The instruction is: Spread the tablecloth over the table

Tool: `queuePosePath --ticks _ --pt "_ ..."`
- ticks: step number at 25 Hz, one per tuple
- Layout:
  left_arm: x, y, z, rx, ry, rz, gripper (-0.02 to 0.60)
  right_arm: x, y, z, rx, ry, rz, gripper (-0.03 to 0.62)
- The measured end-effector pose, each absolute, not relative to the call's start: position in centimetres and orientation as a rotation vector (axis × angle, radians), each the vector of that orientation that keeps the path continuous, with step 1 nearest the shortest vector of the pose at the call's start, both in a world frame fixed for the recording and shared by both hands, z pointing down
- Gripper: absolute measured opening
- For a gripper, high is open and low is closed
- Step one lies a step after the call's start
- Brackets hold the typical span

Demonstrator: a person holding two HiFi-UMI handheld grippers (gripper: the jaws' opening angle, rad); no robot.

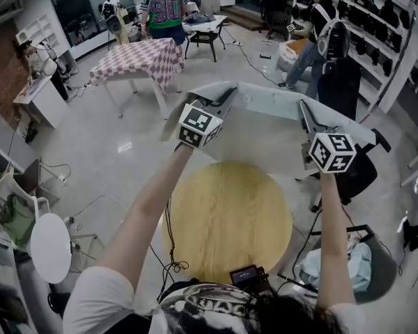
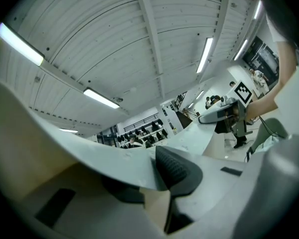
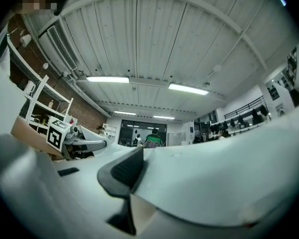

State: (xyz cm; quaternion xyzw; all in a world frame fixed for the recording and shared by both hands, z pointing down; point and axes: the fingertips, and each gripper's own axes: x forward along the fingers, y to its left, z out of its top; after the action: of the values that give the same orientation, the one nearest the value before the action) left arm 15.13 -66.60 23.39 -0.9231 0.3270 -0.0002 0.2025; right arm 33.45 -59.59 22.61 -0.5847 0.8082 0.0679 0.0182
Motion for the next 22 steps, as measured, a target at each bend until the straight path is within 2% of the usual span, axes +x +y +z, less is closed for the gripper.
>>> queuePosePath --ticks 22 --pt "1.5 -46.5 38.7 -3.065 0.833 0.023 0.071 20.3 -37.4 37.4 -1.897 2.336 -0.318 0.074"
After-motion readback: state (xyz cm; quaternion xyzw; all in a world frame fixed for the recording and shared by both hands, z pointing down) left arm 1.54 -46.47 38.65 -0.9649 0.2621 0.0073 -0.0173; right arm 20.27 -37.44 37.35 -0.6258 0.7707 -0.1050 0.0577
